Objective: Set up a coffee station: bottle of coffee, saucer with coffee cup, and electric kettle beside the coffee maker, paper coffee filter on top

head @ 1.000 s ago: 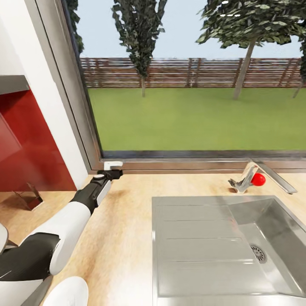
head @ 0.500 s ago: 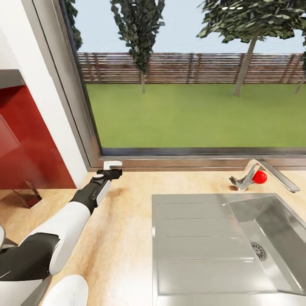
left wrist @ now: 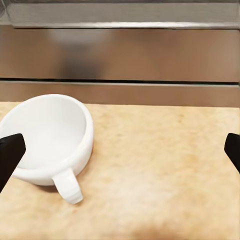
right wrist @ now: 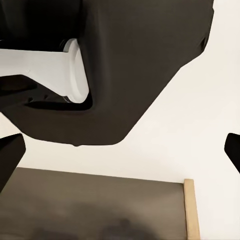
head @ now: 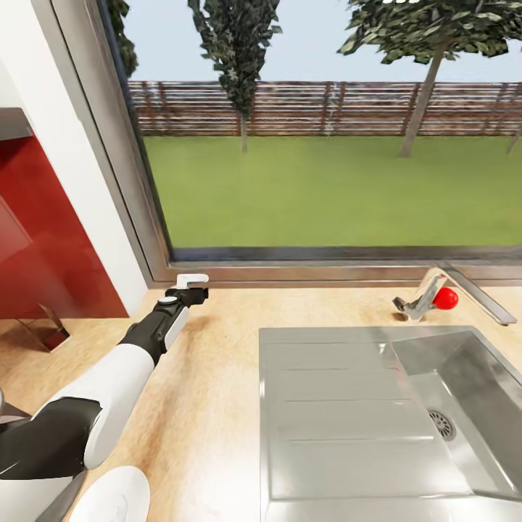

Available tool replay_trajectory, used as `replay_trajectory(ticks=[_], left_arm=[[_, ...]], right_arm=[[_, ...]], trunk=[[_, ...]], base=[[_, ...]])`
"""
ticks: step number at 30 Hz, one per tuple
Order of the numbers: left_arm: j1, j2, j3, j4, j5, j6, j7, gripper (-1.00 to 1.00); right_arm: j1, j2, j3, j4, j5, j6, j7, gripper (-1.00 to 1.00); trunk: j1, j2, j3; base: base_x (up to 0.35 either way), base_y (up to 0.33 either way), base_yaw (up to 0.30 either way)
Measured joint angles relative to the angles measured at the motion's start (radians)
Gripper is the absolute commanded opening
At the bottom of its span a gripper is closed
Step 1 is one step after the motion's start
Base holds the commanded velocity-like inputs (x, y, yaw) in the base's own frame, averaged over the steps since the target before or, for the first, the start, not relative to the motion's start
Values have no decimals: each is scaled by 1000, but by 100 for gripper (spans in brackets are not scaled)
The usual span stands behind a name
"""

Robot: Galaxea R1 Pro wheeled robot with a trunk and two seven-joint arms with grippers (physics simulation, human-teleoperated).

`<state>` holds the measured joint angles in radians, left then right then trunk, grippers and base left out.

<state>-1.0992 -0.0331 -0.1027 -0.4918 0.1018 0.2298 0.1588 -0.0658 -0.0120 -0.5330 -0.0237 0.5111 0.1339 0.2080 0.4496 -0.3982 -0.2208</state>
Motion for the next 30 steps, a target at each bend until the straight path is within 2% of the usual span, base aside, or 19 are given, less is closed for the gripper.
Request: replay_trajectory(ticks=[11, 18, 30], left_arm=[[0, 0, -1, 0, 0, 0, -6, 100], [1, 17, -1, -1, 0, -1, 1, 100], [1, 19, 0, 0, 0, 0, 0, 100]], right_arm=[[0, 0, 0, 0, 0, 0, 0, 100], [0, 0, 0, 0, 0, -1, -1, 100], [0, 0, 0, -1, 0, -3, -2, 100]], trunk=[[0, 0, -18], [0, 0, -29], [0, 0, -31]], base=[[0, 0, 0], [0, 0, 0], [0, 0, 0]])
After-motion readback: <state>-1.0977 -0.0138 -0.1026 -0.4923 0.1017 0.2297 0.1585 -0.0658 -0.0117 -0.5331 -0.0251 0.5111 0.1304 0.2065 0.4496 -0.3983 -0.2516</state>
